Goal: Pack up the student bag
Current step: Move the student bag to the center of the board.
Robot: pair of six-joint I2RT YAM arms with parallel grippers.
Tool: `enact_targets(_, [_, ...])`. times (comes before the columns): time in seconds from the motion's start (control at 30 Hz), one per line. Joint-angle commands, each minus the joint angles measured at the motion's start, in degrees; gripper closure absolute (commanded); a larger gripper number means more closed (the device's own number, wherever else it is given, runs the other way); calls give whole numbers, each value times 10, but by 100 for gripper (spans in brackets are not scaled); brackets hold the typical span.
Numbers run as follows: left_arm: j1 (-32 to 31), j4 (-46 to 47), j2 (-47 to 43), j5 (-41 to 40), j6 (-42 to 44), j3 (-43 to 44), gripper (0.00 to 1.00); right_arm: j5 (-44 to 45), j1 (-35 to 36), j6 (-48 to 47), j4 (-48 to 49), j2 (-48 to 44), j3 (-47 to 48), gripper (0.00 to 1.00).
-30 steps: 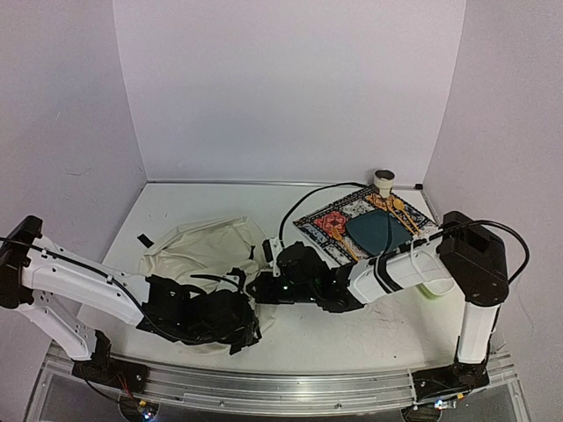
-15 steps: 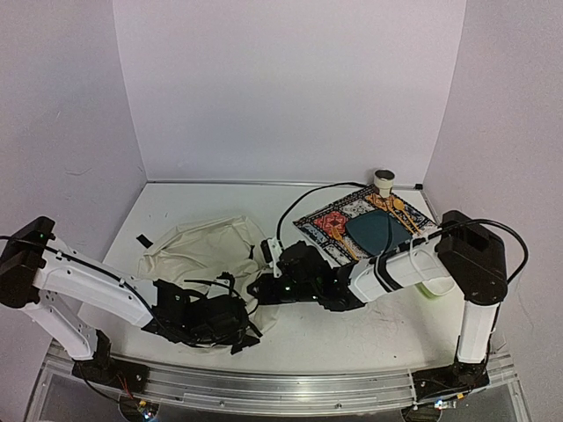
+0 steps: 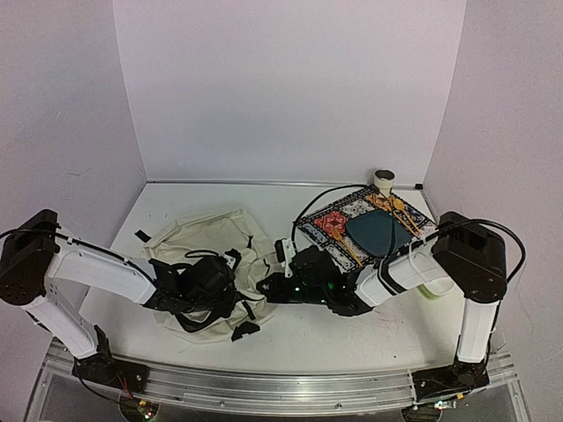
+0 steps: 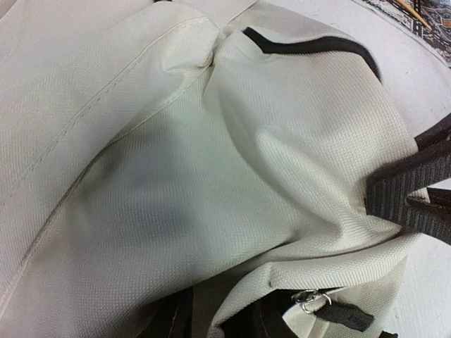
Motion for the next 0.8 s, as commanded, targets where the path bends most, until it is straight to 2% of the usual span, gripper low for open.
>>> enact_targets(0.0, [60, 56, -3, -24, 153, 21, 75, -28, 14, 19, 30, -18, -3, 100])
enact_targets(0.17, [99, 65, 16, -5, 185, 46, 73, -33, 17, 31, 54, 3, 17, 100])
enact_targets(0.37, [90, 16, -49, 33, 98, 46, 60, -25, 17, 30, 59, 16, 35, 100])
enact_targets(0.53, [36, -77, -97, 3, 7, 70, 54, -16, 17, 16, 49, 23, 51, 100])
enact_targets(0.77, [-51, -188, -100, -32, -129, 100, 51, -13, 17, 12, 47, 26, 50, 100])
